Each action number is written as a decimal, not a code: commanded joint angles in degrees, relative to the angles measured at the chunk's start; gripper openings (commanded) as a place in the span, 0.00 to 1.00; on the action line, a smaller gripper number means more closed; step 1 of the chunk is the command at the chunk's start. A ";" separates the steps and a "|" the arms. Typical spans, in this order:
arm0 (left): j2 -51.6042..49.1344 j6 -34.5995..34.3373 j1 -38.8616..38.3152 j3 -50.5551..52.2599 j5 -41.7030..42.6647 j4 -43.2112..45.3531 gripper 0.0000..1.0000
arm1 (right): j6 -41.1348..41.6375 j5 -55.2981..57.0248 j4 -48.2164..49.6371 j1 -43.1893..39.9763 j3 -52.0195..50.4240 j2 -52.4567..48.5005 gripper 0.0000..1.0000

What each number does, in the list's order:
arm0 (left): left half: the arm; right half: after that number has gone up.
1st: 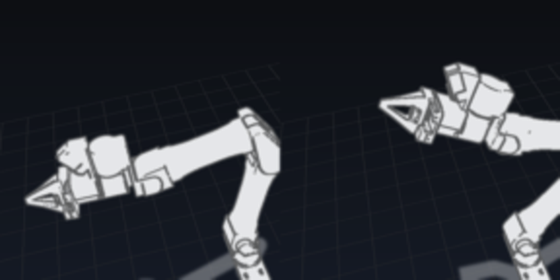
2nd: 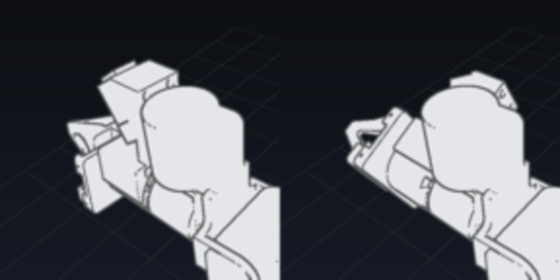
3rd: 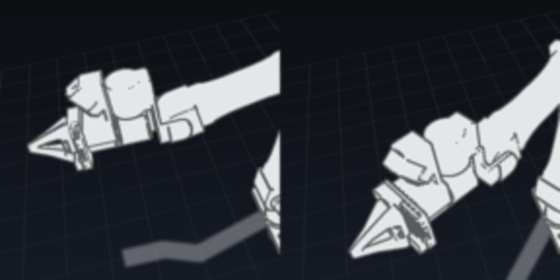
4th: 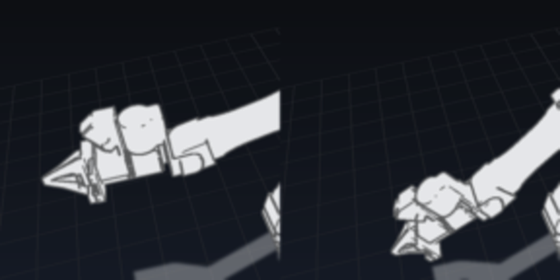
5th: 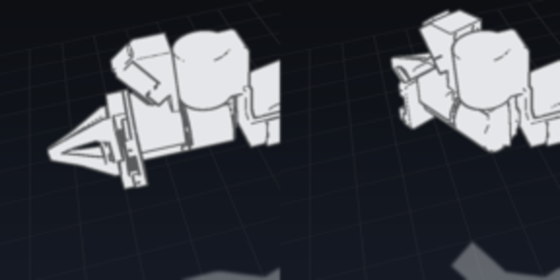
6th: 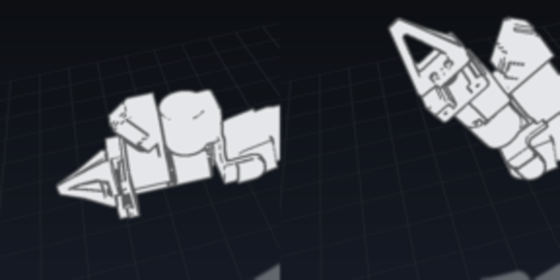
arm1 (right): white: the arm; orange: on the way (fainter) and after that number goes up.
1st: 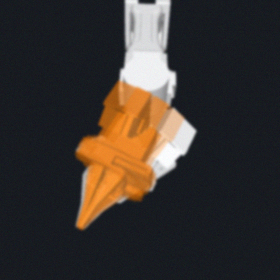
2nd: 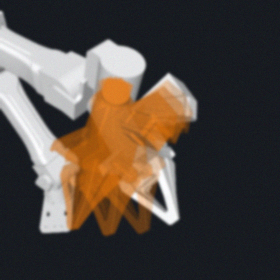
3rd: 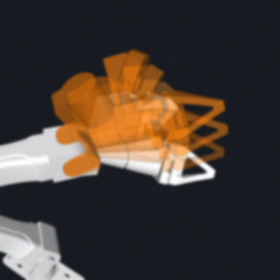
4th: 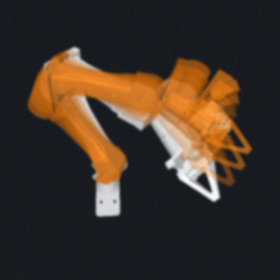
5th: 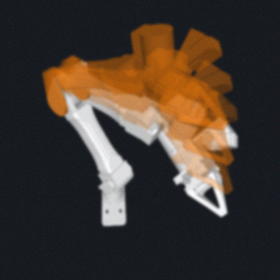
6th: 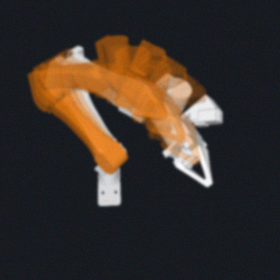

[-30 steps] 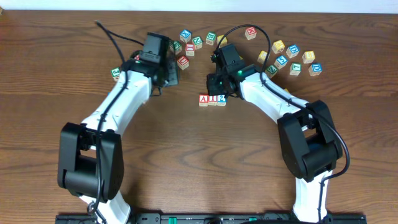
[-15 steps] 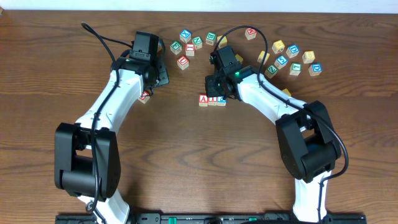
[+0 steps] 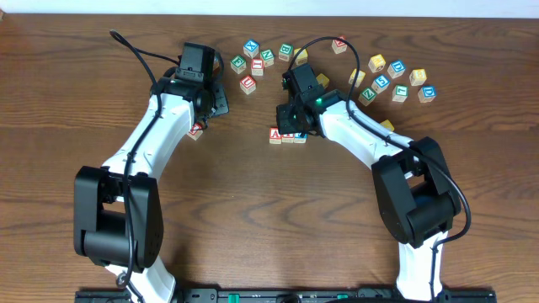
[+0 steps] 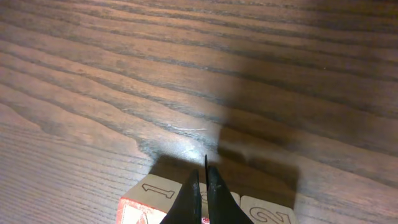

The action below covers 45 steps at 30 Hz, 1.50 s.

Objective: Spell out AI2

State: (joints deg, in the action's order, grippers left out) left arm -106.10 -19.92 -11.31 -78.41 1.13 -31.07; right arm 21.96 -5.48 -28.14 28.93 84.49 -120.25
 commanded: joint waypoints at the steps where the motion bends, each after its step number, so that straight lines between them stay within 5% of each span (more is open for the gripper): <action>1: 0.42 -0.76 0.04 -0.52 -0.76 -0.17 0.07 | 0.76 0.61 -0.33 0.44 0.48 0.96 0.01; 45: 0.35 -0.76 -0.02 -0.50 -0.74 -0.66 0.07 | 2.45 4.46 0.13 -1.66 1.16 1.01 0.01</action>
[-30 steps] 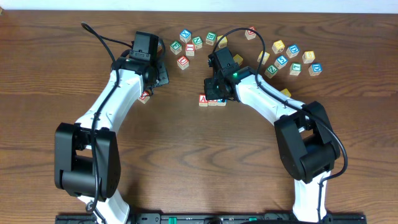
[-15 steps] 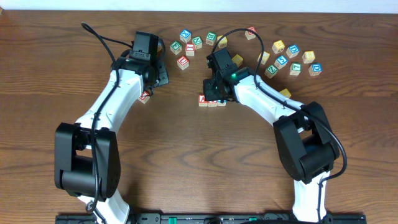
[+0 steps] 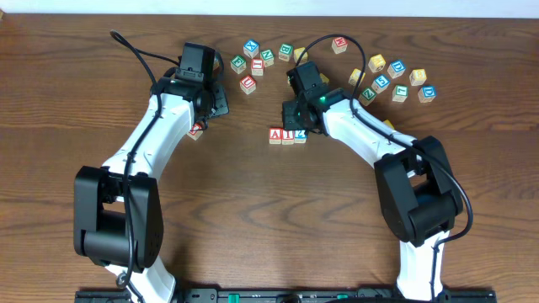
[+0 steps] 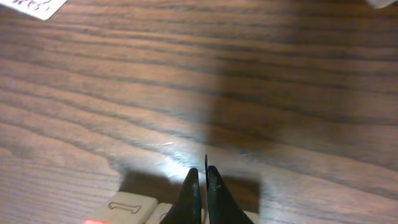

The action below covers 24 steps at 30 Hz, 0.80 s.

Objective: Spell out AI2

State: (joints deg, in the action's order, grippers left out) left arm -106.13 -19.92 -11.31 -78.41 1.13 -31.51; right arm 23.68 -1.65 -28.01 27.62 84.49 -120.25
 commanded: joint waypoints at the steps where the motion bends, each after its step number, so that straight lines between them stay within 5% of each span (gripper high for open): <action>1: 0.37 -0.76 -0.02 -0.50 -0.74 -0.22 0.07 | 0.72 0.55 0.00 -0.37 1.33 1.01 0.01; 24: 0.37 -0.70 0.00 -0.50 -0.76 -0.17 0.07 | 0.74 -0.83 -0.74 -0.85 3.69 3.34 0.01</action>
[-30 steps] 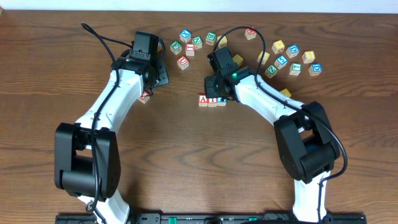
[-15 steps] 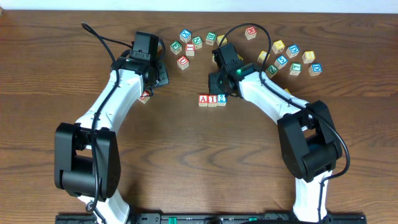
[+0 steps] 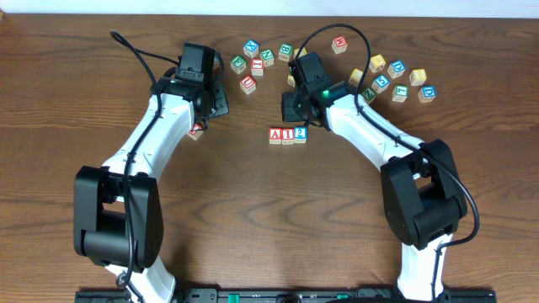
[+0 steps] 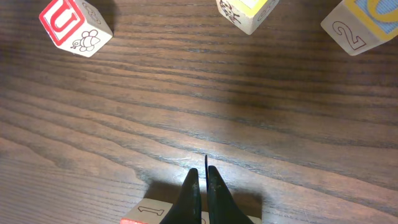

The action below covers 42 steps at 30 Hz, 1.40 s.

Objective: Spell out AI2

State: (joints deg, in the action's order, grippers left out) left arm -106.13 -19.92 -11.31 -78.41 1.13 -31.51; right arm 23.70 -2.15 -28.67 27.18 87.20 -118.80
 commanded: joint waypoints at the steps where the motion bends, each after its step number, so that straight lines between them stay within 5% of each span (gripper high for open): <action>1: 0.37 -0.68 0.00 -0.50 -0.79 -0.17 0.07 | 0.72 -0.35 -0.09 -0.48 0.98 1.90 0.01; 42: 0.37 -0.50 0.00 -0.50 -0.79 -0.15 0.07 | 1.14 -1.66 -0.94 -0.46 0.98 1.88 0.01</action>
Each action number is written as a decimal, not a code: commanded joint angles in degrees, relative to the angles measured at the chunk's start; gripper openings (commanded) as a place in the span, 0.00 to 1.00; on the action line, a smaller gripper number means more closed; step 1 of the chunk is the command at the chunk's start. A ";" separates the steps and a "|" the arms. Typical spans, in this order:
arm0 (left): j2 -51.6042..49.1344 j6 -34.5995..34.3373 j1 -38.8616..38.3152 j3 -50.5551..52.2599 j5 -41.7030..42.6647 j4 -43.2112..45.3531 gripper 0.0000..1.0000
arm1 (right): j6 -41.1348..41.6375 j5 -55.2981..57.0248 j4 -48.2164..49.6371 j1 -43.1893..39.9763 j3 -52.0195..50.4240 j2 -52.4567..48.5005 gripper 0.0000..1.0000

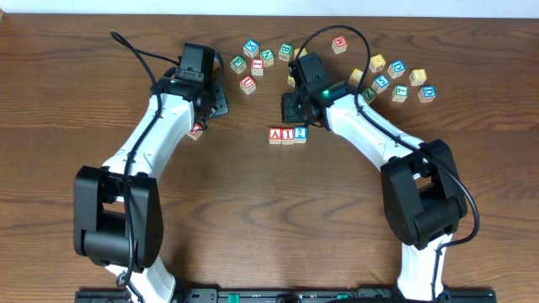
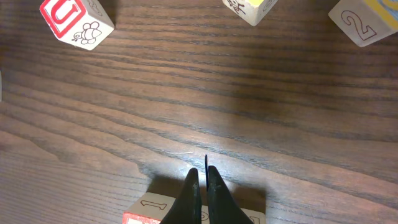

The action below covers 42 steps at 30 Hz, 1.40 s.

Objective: Spell out AI2

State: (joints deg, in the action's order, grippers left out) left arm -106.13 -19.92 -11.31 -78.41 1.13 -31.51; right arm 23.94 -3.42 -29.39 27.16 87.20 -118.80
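Three blocks stand side by side in a row at mid-table: a red A block (image 1: 275,135), an I block (image 1: 288,135) and a blue 2 block (image 1: 301,133). My right gripper (image 1: 289,108) is just behind the row, shut with nothing between its fingers. In the right wrist view the right gripper (image 2: 200,173) has its tips over the row's back edge, where a block side marked 1 (image 2: 151,205) shows. My left gripper (image 1: 217,99) rests at the back left, away from the row; how its jaws stand does not show.
Loose letter blocks lie behind the row, one cluster (image 1: 255,59) at the back middle and another (image 1: 396,80) at the back right. A red U block (image 2: 76,18) and a block marked 2 (image 2: 360,22) lie beyond my right fingertips. A small red block (image 1: 195,130) sits beside the left arm.
Almost nothing has changed. The right wrist view has shifted very slightly, with the blocks a touch higher in frame. The row and the left arm are where they were.
My shut right gripper was first low over the three-block row, covering part of it. Then it stood a little farther back with the row more exposed. Since then it has been behind the row, with A, I and 2 all showing. The left arm has stayed still.
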 commanded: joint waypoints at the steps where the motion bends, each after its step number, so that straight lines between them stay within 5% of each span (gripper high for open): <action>1: 0.37 -0.50 0.00 -0.50 -0.76 -0.15 0.07 | 0.90 -0.39 -0.22 -0.44 0.98 1.88 0.01; 42: 0.37 0.81 0.00 -0.50 -0.79 -1.03 0.07 | 0.90 -0.79 -1.31 0.00 0.85 1.79 0.01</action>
State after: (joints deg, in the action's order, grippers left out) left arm -106.13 -19.62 -11.31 -78.41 1.13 -32.32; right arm 23.94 -4.10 -30.61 27.16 87.20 -118.80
